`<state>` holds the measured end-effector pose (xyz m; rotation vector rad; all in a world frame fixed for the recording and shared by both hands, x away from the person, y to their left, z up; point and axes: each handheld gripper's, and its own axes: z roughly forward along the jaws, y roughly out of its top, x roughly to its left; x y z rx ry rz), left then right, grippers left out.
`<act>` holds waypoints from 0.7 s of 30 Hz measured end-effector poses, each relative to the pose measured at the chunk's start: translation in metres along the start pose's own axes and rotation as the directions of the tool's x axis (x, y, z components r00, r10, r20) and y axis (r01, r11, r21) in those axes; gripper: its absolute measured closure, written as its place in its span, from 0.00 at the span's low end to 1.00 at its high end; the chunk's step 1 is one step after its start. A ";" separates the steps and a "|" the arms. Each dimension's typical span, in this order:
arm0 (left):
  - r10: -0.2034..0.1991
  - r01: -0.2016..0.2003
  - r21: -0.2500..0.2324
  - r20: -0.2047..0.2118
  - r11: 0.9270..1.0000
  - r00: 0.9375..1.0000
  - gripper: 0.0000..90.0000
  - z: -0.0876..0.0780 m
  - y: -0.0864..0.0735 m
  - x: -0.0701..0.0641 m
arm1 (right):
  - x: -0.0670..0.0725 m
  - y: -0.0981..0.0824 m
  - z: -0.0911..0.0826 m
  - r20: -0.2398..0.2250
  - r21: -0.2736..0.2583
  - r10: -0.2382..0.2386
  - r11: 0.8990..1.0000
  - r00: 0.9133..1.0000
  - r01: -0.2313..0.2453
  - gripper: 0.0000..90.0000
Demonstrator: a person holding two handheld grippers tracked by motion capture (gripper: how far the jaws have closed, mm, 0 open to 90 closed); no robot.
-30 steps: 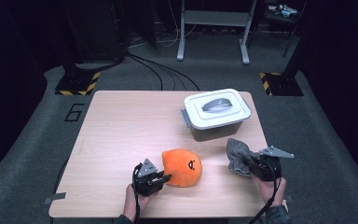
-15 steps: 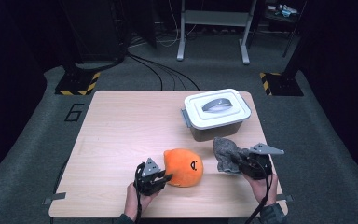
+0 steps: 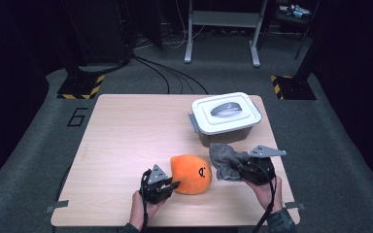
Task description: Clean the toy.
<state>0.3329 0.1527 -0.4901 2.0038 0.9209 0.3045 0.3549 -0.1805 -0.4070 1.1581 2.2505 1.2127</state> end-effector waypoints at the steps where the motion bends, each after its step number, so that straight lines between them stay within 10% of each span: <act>1: -0.002 0.002 0.000 -0.001 1.000 1.000 0.83 0.000 0.000 0.000 | 0.002 0.002 0.001 -0.009 0.002 -0.005 1.000 1.000 0.005 0.83; 21: 0.005 -0.004 0.012 -0.016 1.000 1.000 0.83 0.001 0.004 -0.004 | 0.052 0.038 0.045 -0.158 0.040 -0.112 0.992 0.981 0.119 0.82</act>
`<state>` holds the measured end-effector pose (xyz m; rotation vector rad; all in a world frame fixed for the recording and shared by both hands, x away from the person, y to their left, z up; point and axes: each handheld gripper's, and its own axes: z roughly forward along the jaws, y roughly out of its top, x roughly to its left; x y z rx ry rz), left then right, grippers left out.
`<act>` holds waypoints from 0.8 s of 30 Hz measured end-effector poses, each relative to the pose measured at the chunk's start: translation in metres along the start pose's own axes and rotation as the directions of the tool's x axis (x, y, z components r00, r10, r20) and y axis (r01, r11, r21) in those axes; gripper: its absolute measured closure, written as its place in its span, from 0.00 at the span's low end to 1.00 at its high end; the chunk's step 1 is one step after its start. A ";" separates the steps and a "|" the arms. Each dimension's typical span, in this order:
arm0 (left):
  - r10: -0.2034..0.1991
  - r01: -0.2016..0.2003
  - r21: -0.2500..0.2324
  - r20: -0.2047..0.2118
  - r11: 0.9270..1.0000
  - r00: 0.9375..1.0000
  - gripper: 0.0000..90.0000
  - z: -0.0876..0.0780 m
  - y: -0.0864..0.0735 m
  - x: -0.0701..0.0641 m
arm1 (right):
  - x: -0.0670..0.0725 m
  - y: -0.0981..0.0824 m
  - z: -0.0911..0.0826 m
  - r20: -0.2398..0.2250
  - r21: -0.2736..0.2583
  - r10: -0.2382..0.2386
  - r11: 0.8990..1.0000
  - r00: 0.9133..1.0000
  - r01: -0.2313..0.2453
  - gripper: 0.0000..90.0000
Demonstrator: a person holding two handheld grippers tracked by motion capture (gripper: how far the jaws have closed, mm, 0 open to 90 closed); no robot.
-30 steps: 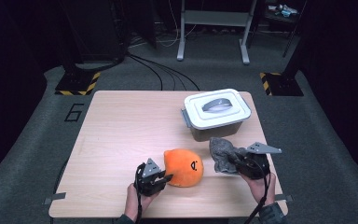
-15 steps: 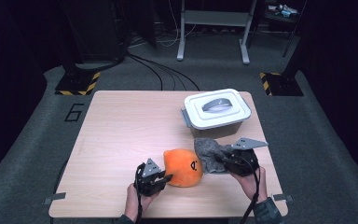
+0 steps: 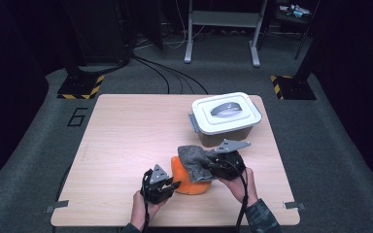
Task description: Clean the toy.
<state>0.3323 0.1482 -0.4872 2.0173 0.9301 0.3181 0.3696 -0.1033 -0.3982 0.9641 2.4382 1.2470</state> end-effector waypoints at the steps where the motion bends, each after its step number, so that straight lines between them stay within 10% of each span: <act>1: 0.001 -0.001 0.003 0.004 1.000 1.000 0.83 0.000 0.000 0.000 | 0.002 0.001 0.005 -0.010 0.013 -0.009 1.000 1.000 0.010 0.82; 7: -0.013 0.013 0.006 0.013 1.000 1.000 0.80 0.000 -0.002 0.001 | 0.007 -0.006 0.030 -0.001 0.095 -0.041 0.995 0.999 0.041 0.82; 11: -0.027 0.027 0.001 0.001 1.000 1.000 0.57 0.001 0.000 0.003 | 0.005 -0.011 0.032 0.005 0.103 -0.031 0.994 1.000 0.030 0.83; 24: -0.005 0.005 0.014 0.000 1.000 1.000 0.81 0.003 0.005 -0.003 | 0.020 0.005 0.040 0.014 0.062 -0.059 0.996 0.998 0.058 0.82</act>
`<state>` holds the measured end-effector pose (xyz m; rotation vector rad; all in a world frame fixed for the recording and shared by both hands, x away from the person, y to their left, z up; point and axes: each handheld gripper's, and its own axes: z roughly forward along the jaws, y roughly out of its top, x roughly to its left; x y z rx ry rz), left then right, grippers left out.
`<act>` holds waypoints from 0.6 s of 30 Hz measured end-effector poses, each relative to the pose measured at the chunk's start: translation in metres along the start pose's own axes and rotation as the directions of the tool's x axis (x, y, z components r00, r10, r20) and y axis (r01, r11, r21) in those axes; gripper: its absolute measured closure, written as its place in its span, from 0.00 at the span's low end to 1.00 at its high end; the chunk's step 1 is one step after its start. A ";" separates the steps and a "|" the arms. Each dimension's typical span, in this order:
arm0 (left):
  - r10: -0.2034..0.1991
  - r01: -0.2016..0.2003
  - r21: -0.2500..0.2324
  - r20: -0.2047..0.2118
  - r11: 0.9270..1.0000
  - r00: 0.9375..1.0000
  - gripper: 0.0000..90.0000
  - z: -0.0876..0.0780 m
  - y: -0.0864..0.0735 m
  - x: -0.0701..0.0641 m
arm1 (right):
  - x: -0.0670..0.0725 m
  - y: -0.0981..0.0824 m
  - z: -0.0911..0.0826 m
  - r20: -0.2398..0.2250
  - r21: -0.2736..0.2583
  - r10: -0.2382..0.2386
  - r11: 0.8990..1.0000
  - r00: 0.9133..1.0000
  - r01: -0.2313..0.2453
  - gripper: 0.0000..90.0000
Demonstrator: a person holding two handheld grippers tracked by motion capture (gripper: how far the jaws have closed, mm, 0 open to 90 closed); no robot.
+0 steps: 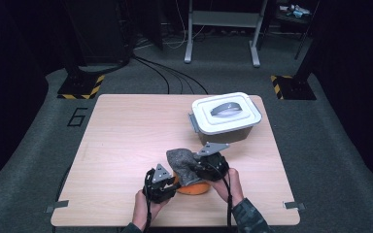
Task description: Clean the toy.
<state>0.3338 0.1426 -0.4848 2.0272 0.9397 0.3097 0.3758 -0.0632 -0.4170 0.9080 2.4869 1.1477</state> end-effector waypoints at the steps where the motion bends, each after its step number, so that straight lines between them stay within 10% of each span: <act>1: -0.002 0.002 0.003 -0.004 1.000 1.000 0.81 0.000 -0.001 0.002 | 0.002 0.001 0.005 0.011 0.021 -0.004 1.000 1.000 0.004 0.82; 18: -0.035 0.036 -0.020 0.009 0.999 0.999 0.82 0.000 -0.005 0.004 | -0.037 -0.043 -0.015 0.113 0.095 0.131 0.985 0.985 -0.142 0.83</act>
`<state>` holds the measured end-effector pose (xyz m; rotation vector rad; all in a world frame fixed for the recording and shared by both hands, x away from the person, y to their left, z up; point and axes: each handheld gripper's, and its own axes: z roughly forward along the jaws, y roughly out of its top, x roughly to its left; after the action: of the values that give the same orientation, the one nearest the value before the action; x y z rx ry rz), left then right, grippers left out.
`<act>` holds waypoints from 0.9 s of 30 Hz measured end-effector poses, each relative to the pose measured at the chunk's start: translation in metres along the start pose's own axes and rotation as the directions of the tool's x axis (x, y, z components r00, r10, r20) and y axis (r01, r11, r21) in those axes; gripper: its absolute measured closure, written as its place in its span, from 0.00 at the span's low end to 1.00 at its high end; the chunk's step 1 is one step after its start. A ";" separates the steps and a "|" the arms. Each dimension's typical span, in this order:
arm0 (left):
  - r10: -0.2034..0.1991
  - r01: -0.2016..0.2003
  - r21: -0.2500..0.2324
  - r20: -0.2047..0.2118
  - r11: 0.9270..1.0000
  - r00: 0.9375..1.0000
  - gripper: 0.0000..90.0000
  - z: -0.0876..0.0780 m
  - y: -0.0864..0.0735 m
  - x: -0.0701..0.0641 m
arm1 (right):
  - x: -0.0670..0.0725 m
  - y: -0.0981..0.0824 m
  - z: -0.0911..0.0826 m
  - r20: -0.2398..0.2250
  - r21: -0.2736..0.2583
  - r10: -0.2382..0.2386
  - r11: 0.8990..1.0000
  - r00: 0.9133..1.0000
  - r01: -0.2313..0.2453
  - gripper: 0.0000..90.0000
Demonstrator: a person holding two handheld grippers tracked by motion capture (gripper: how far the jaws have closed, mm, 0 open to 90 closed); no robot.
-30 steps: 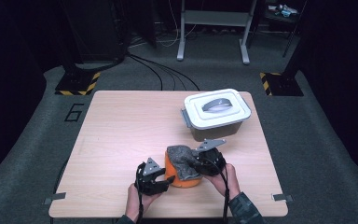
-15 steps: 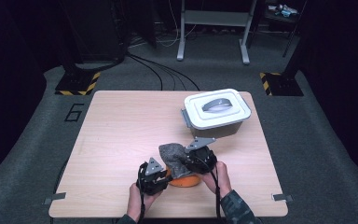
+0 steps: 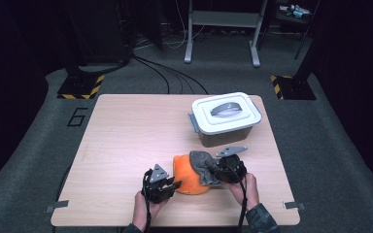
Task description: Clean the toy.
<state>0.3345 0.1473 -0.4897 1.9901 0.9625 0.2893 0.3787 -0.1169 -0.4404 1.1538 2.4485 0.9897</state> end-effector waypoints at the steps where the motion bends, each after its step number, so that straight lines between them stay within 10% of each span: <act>1: 0.002 -0.002 -0.001 0.004 1.000 1.000 0.82 0.000 0.000 0.000 | -0.002 -0.003 0.000 0.003 0.009 0.021 1.000 1.000 -0.021 0.83; 11: 0.038 -0.038 0.007 -0.006 0.999 0.999 0.82 -0.001 0.001 -0.005 | 0.014 0.025 -0.020 -0.055 -0.088 -0.037 0.996 0.998 0.032 0.82; 17: 0.035 -0.035 0.010 -0.009 0.999 0.999 0.82 0.000 0.002 -0.005 | 0.044 0.052 0.015 -0.072 -0.031 -0.121 0.992 0.990 0.119 0.81; 27: 0.016 -0.016 0.007 -0.009 1.000 1.000 0.70 0.002 0.002 -0.003 | 0.027 0.043 0.034 -0.111 -0.003 -0.079 0.997 0.991 0.079 0.79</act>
<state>0.3344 0.1429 -0.4892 2.0052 0.9551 0.3037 0.4028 -0.0615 -0.4345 1.0192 2.5597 1.0550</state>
